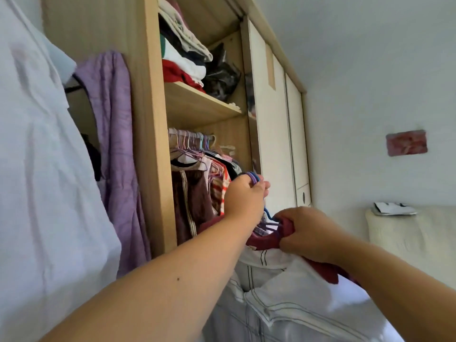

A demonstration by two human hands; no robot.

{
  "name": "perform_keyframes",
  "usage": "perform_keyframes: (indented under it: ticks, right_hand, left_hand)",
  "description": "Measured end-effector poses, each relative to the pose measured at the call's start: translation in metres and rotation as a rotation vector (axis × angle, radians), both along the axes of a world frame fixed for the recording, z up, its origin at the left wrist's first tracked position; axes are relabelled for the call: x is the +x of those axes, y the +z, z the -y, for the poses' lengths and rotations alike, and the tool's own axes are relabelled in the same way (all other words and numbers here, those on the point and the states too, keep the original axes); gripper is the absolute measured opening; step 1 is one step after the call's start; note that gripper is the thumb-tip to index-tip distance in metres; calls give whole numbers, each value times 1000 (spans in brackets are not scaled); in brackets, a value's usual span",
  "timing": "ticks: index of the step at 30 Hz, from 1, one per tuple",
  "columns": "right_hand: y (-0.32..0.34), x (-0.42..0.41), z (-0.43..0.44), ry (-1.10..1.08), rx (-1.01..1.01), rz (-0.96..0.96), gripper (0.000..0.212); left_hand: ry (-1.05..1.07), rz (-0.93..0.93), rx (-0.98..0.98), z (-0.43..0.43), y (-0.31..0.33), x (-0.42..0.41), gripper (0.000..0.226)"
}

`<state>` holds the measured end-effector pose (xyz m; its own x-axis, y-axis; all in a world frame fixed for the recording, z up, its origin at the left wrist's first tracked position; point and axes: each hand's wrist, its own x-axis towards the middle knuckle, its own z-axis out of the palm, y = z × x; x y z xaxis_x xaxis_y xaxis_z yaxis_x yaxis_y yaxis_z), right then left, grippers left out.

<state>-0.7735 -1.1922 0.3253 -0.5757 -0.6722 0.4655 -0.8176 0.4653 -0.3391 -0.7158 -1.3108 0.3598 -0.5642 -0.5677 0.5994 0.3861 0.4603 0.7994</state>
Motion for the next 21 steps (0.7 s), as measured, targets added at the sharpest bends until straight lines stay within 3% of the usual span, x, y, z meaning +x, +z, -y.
perform_keyframes:
  ticks: [7, 13, 17, 21]
  right_hand:
    - [26, -61, 86, 131, -104, -65, 28]
    - [44, -112, 149, 292, -142, -95, 38]
    - [52, -154, 190, 451, -167, -124, 46]
    - [66, -195, 226, 697, -138, -45, 45]
  left_hand:
    - [220, -68, -10, 80, 31, -60, 14]
    - [259, -244, 74, 131, 47, -107, 42]
    - [257, -363, 66, 163, 55, -136, 28]
    - [343, -305, 0, 194, 67, -156, 22]
